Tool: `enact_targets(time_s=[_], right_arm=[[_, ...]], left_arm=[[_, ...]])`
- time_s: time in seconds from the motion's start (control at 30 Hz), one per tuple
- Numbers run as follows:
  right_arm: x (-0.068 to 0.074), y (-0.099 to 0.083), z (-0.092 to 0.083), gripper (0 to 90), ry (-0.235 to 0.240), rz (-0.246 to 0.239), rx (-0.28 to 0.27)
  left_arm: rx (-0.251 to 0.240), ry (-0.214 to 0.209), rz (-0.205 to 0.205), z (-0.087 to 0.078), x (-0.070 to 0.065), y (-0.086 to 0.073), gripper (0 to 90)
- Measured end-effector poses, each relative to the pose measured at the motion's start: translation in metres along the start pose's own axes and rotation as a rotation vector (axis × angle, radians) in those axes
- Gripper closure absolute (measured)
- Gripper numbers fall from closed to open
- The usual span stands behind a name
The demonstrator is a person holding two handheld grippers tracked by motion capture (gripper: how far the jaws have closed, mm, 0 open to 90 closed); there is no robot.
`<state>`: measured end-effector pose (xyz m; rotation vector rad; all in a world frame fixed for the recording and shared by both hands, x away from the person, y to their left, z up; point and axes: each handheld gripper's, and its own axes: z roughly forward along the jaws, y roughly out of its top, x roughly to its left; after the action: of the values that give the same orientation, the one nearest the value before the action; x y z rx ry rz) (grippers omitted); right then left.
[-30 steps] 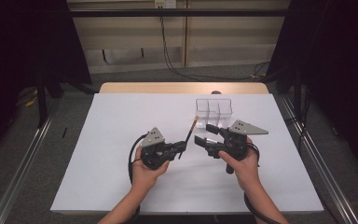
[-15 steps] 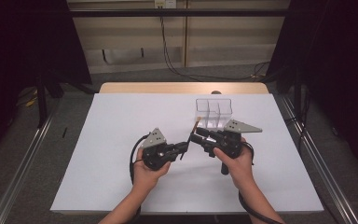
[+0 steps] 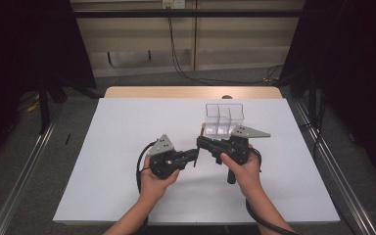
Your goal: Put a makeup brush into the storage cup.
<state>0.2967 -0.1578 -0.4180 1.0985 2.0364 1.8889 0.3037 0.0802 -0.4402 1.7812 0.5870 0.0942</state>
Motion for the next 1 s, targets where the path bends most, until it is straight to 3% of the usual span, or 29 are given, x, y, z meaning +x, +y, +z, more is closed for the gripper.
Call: enact_targets(time_s=[0.2, 0.5, 0.77, 1.0], right_arm=[[-0.0021, 0.0008, -0.0007, 83.9, 0.023, 0.01, -0.016], [-0.0028, 0.0037, -0.0026, 83.9, 0.016, -0.026, -0.023], [-0.004, 0.006, -0.0048, 84.0, 0.001, -0.054, -0.011], [-0.0059, 0.0089, -0.0069, 83.9, 0.002, -0.069, -0.019]], left_arm=[[-0.018, -0.018, -0.012, -0.0011, 0.001, 0.0004, 83.5], [-0.037, -0.021, -0.014, -0.0036, 0.0023, 0.0011, 78.6], [-0.053, -0.031, 0.016, -0.0054, 0.004, 0.0003, 68.6], [-0.068, -0.022, 0.032, -0.0085, 0.0073, 0.0008, 52.6]])
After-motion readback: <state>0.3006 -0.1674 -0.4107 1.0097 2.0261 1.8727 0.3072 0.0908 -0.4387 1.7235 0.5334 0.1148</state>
